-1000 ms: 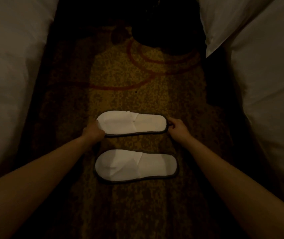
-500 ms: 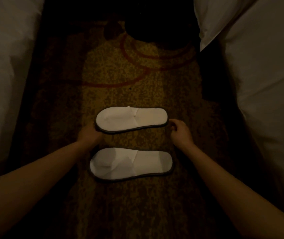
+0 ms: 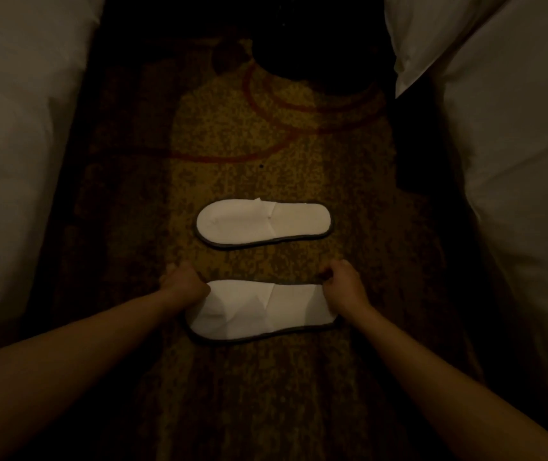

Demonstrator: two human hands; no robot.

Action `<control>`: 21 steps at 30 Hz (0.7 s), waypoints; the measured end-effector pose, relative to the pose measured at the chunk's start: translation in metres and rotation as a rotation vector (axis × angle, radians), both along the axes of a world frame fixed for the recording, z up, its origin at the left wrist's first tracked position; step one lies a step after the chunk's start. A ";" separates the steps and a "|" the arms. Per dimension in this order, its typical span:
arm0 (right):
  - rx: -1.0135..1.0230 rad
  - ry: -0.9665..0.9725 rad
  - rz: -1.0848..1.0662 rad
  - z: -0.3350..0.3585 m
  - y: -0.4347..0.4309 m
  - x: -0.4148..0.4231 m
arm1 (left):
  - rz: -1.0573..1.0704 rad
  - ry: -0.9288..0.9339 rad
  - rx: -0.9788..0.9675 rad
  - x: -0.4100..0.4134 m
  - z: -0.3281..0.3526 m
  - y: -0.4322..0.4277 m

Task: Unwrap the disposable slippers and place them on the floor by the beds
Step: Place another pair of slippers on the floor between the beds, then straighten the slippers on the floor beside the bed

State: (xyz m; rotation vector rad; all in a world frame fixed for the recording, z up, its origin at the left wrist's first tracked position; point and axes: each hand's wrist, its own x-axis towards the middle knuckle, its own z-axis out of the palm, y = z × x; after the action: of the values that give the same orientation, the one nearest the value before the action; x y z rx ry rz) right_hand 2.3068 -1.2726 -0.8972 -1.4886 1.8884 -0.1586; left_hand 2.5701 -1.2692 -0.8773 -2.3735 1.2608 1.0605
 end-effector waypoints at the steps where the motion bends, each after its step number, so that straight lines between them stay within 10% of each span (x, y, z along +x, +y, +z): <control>1: 0.001 0.008 0.005 -0.001 0.000 0.000 | -0.004 0.003 0.001 0.000 0.000 -0.001; 10: 0.037 0.167 0.156 0.040 -0.004 0.005 | -0.229 -0.041 -0.063 0.001 0.047 -0.017; 21: 0.058 0.294 0.296 0.302 -0.004 0.000 | -0.691 -0.059 -0.343 -0.040 0.306 -0.010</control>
State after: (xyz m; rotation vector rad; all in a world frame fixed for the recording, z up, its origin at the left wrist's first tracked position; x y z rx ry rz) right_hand 2.3070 -1.2770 -0.5952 -1.8073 1.8472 0.2636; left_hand 2.5301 -1.2790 -0.5715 -1.8770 2.1466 0.5825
